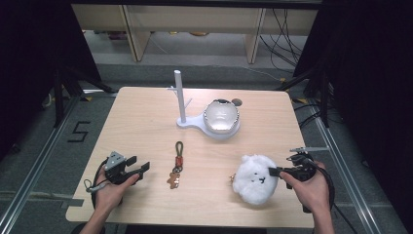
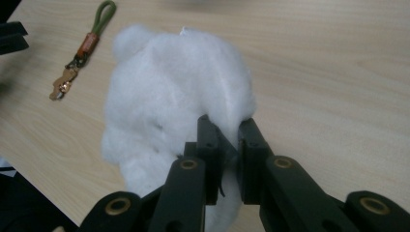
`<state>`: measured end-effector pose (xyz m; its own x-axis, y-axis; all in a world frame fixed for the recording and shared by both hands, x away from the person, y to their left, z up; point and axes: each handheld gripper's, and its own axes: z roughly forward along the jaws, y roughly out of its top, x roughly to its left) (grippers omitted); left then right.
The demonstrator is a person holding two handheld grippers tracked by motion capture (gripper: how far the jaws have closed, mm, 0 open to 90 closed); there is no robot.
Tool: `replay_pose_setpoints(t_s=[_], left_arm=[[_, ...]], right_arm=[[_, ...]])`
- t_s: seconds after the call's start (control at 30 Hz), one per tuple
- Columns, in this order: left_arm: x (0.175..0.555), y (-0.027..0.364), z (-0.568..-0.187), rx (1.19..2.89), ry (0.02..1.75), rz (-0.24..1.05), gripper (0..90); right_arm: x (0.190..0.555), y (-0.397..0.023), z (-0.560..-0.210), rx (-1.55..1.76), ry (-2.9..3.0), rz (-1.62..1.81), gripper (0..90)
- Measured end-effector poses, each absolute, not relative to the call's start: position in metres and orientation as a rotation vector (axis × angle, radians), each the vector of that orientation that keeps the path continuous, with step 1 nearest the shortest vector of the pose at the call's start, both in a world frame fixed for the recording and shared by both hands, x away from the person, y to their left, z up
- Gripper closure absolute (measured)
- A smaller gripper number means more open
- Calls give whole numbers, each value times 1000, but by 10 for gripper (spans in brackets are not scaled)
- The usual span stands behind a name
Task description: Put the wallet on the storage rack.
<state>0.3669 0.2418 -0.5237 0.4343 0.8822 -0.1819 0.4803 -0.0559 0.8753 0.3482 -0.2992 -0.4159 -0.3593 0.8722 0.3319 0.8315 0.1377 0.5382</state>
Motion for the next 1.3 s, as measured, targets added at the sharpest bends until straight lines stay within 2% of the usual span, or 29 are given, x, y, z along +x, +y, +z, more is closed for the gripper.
replay_pose_setpoints(t_s=[0.5, 1.3], left_arm=[[366, 243, -523, 1698, 1195, 521, 352], [365, 243, -523, 1681, 1187, 554, 345]], right_arm=[[352, -286, -385, 1568, 2141, 1269, 839], [370, -274, -375, 1516, 1991, 1395, 838]])
